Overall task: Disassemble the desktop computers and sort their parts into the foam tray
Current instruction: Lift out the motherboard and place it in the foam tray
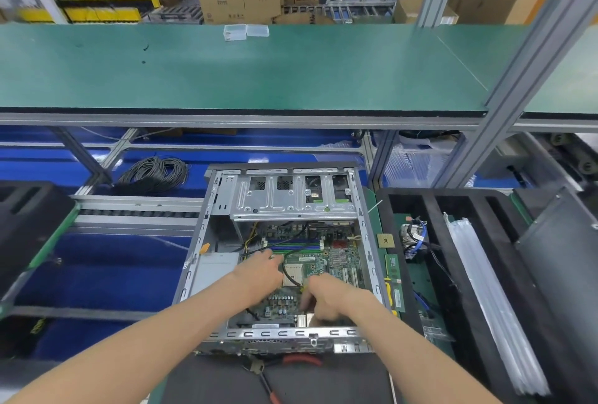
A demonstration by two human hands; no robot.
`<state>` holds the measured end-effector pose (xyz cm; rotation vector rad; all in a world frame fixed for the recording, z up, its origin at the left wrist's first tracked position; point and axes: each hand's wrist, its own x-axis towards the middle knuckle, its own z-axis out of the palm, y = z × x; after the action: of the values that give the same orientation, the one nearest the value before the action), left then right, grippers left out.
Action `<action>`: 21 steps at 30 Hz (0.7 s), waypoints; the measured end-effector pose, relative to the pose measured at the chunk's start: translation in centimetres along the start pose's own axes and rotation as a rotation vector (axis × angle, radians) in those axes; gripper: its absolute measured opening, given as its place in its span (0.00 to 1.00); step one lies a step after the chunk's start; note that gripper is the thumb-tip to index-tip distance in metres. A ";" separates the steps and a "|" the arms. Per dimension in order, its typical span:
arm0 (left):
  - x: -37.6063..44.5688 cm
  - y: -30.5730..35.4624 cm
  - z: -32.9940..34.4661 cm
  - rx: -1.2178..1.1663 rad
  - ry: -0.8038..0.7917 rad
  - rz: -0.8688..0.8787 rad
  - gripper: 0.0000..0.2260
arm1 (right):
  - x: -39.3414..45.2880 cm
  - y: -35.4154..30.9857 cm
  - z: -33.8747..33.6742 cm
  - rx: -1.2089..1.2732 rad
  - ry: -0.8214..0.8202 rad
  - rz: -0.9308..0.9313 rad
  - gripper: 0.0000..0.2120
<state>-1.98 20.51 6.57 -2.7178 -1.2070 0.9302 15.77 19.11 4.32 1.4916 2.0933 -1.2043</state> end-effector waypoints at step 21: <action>-0.6 0.9 -0.5 0.201 -0.128 -0.099 0.15 | -2.3 -2.7 -0.9 -0.484 0.039 -0.217 0.07</action>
<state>-1.42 19.56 7.08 -2.4547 -1.1833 1.1590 14.52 18.08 7.59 1.0977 2.3968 -0.6573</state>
